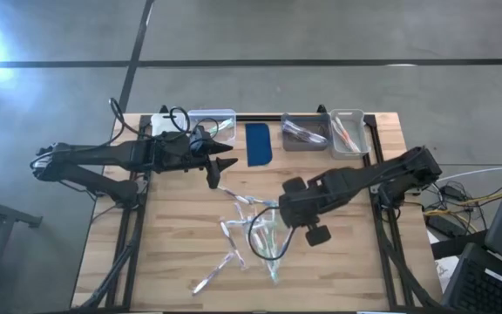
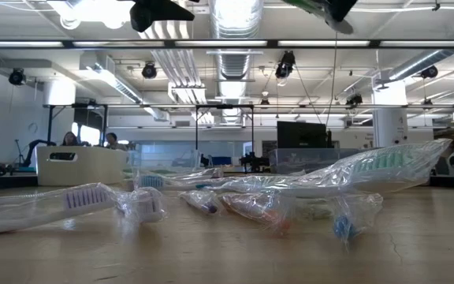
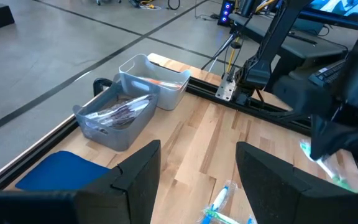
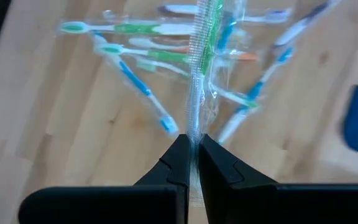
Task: Pick & Place Toothbrushes
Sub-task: Put the green toothbrush into the transparent bin
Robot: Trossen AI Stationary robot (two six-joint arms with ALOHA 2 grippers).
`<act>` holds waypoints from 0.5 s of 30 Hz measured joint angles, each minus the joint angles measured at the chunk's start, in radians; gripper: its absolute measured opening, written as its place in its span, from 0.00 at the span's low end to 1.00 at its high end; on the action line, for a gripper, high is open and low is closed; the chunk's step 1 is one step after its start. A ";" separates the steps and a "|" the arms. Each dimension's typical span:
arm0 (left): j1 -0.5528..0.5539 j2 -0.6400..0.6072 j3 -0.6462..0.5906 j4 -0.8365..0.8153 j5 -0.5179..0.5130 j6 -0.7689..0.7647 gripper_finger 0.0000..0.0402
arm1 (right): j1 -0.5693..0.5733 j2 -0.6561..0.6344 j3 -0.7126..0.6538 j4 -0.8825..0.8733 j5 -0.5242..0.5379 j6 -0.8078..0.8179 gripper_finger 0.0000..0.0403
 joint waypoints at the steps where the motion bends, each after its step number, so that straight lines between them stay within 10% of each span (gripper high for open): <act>1: 0.000 0.000 0.000 0.000 0.000 0.000 0.53 | -0.002 0.000 0.014 -0.010 0.018 -0.011 0.03; 15: 0.000 0.000 0.000 0.000 0.000 0.000 0.53 | -0.033 0.000 0.114 -0.067 0.069 -0.109 0.03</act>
